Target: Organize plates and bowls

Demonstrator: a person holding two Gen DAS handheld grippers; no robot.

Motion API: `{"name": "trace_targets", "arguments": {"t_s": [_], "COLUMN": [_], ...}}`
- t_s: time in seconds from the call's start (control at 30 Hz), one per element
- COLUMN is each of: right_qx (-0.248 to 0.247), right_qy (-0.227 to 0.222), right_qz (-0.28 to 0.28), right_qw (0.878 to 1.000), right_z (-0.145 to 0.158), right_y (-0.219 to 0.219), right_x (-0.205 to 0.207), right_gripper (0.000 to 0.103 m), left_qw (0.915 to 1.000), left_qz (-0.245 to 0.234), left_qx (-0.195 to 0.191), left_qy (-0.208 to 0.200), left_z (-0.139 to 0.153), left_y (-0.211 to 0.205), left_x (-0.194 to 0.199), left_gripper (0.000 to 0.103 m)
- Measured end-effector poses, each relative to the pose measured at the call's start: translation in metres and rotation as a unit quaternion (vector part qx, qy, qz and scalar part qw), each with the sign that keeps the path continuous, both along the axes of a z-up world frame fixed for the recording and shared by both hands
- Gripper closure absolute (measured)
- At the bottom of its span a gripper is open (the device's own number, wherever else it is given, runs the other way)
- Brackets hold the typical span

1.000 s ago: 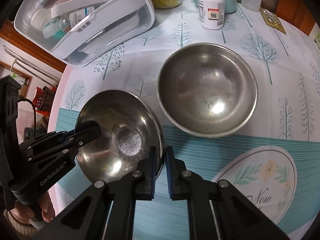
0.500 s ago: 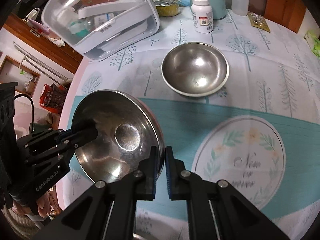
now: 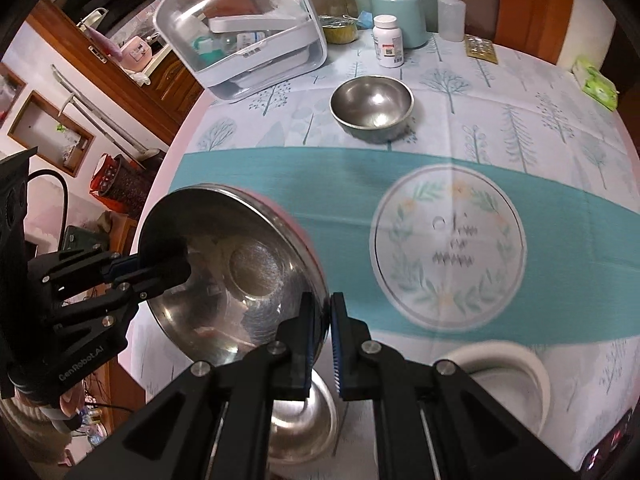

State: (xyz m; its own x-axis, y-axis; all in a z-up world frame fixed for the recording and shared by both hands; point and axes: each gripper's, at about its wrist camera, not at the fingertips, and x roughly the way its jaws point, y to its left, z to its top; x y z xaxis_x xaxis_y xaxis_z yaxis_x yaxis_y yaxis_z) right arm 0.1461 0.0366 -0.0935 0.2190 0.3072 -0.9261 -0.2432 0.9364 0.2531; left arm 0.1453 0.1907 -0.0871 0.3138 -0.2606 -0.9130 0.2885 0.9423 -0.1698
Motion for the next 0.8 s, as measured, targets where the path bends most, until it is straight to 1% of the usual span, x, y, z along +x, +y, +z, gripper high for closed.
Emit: {"name": "trace_targets", "arguments": {"t_s": [0.17, 0.3, 0.43, 0.6, 0.73, 0.8], "right_qx": [-0.002, -0.003, -0.008, -0.003, -0.013, -0.024], "right_qy": [-0.004, -0.002, 0.015, 0.068, 0.082, 0.082], "right_qz": [-0.002, 0.002, 0.003, -0.003, 0.008, 0.017], "right_qw": [1.0, 1.0, 1.0, 0.998, 0.997, 0.996], "right_z": [0.007, 0.003, -0.016, -0.056, -0.073, -0.078], "right_y": [-0.006, -0.009, -0.01, -0.012, -0.003, 0.003], "right_x": [-0.034, -0.061, -0.081, -0.095, -0.098, -0.098], "right_gripper": [0.095, 0.095, 0.095, 0.095, 0.093, 0.093], "left_qw": [0.9998, 0.9994, 0.9983, 0.996, 0.9927, 0.9912], "left_qz": [-0.017, -0.021, -0.017, -0.01, 0.008, 0.014], "left_qx": [-0.009, -0.018, -0.026, -0.022, -0.017, -0.018], "left_qy": [0.004, 0.02, 0.05, 0.086, 0.119, 0.13], "left_z": [0.011, 0.003, -0.021, -0.056, -0.083, -0.09], "left_y": [-0.008, -0.011, -0.012, -0.013, -0.01, -0.008], "left_x": [-0.035, -0.059, -0.081, -0.098, -0.103, -0.104], "left_gripper": [0.091, 0.09, 0.089, 0.089, 0.089, 0.087]}}
